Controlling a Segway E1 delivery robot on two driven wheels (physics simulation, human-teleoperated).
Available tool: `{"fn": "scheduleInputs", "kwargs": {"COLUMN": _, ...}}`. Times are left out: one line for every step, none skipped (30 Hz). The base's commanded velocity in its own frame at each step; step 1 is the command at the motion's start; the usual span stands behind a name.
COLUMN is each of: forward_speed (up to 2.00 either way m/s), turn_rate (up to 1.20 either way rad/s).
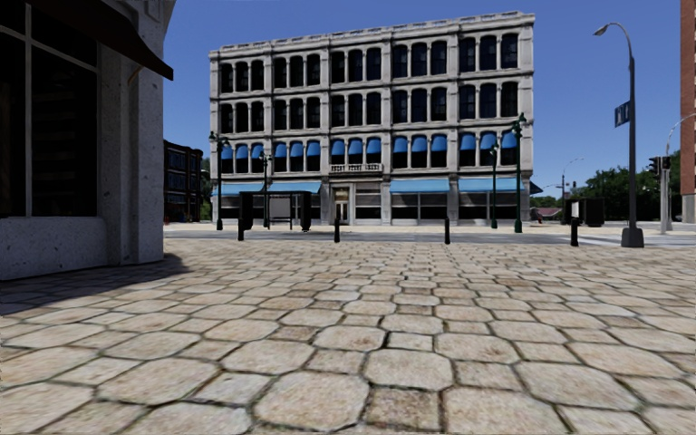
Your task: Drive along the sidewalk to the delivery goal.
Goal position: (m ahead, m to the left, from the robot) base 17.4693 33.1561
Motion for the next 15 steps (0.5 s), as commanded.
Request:
{"fn": "scheduleInputs", "kwargs": {"forward_speed": 2.0, "turn_rate": 0.14}}
{"fn": "scheduleInputs", "kwargs": {"forward_speed": 2.0, "turn_rate": 0.21}}
{"fn": "scheduleInputs", "kwargs": {"forward_speed": 2.0, "turn_rate": 0.25}}
{"fn": "scheduleInputs", "kwargs": {"forward_speed": 2.0, "turn_rate": 0.26}}
{"fn": "scheduleInputs", "kwargs": {"forward_speed": 2.0, "turn_rate": 0.28}}
{"fn": "scheduleInputs", "kwargs": {"forward_speed": 2.0, "turn_rate": 0.3}}
{"fn": "scheduleInputs", "kwargs": {"forward_speed": 2.0, "turn_rate": 0.33}}
{"fn": "scheduleInputs", "kwargs": {"forward_speed": 2.0, "turn_rate": 0.34}}
{"fn": "scheduleInputs", "kwargs": {"forward_speed": 2.0, "turn_rate": 0.35}}
{"fn": "scheduleInputs", "kwargs": {"forward_speed": 2.0, "turn_rate": 0.36}}
{"fn": "scheduleInputs", "kwargs": {"forward_speed": 2.0, "turn_rate": 0.36}}
{"fn": "scheduleInputs", "kwargs": {"forward_speed": 2.0, "turn_rate": 0.36}}
{"fn": "scheduleInputs", "kwargs": {"forward_speed": 2.0, "turn_rate": 0.36}}
{"fn": "scheduleInputs", "kwargs": {"forward_speed": 2.0, "turn_rate": 0.36}}
{"fn": "scheduleInputs", "kwargs": {"forward_speed": 2.0, "turn_rate": 0.36}}
